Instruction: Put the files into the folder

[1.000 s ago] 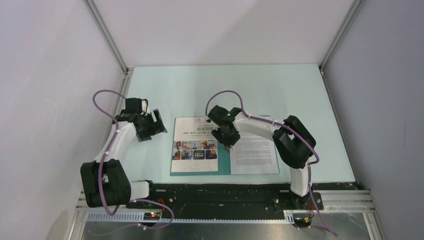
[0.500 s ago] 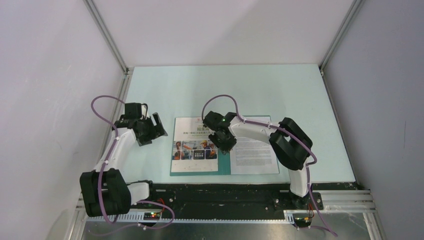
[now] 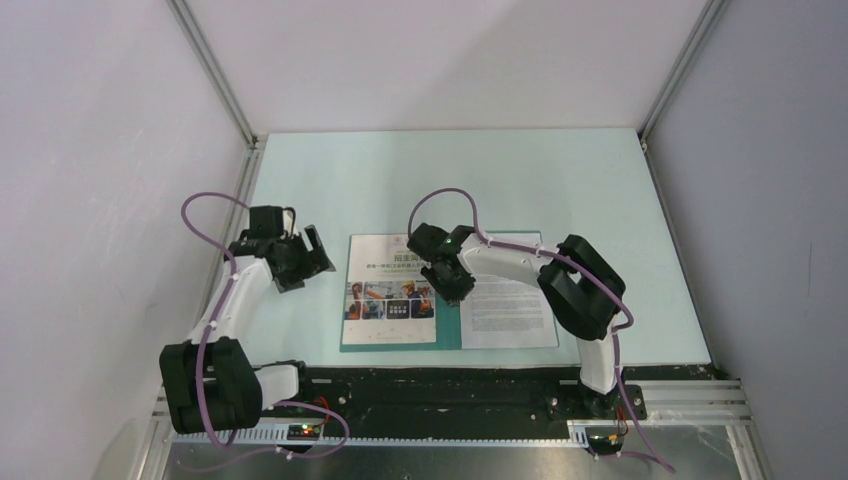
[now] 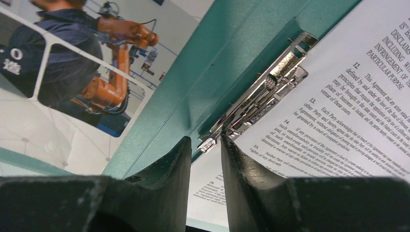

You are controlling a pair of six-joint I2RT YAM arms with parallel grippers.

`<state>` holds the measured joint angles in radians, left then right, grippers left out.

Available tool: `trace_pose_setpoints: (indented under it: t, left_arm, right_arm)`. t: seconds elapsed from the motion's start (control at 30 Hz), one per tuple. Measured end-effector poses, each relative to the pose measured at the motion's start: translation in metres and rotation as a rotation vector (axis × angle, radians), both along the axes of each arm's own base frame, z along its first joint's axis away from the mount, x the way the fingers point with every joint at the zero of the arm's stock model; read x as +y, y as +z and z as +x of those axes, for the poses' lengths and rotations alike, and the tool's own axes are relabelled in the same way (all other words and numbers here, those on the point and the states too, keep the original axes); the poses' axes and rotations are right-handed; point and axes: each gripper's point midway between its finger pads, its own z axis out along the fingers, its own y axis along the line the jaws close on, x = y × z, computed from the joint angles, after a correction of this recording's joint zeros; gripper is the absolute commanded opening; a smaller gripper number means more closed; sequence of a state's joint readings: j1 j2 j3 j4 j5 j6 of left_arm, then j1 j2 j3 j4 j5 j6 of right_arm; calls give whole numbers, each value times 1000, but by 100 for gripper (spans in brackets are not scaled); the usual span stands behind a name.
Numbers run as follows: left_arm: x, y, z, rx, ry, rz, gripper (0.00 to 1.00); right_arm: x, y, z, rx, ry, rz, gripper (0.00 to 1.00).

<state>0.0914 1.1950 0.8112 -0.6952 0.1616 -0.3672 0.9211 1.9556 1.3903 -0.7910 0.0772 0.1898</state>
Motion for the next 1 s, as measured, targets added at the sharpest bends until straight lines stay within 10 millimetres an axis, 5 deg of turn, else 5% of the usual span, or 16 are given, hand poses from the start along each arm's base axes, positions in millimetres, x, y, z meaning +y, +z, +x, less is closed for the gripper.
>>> trace_pose_setpoints:
  t: [0.23, 0.33, 0.6, 1.0]
  left_arm:
    - [-1, -7, -9, 15, 11, -8, 84]
    - [-2, -9, -13, 20, 15, -11, 84]
    - [0, -7, -16, 18, 48, -17, 92]
    - [-14, -28, -46, 159, 80, -131, 93]
  right_arm:
    - [-5, -3, 2, -17, -29, -22, 31]
    - [-6, -4, 2, -18, -33, -27, 18]
    - [-11, -3, 7, -4, -70, -26, 10]
    - [-29, 29, 67, 165, -392, 242, 0]
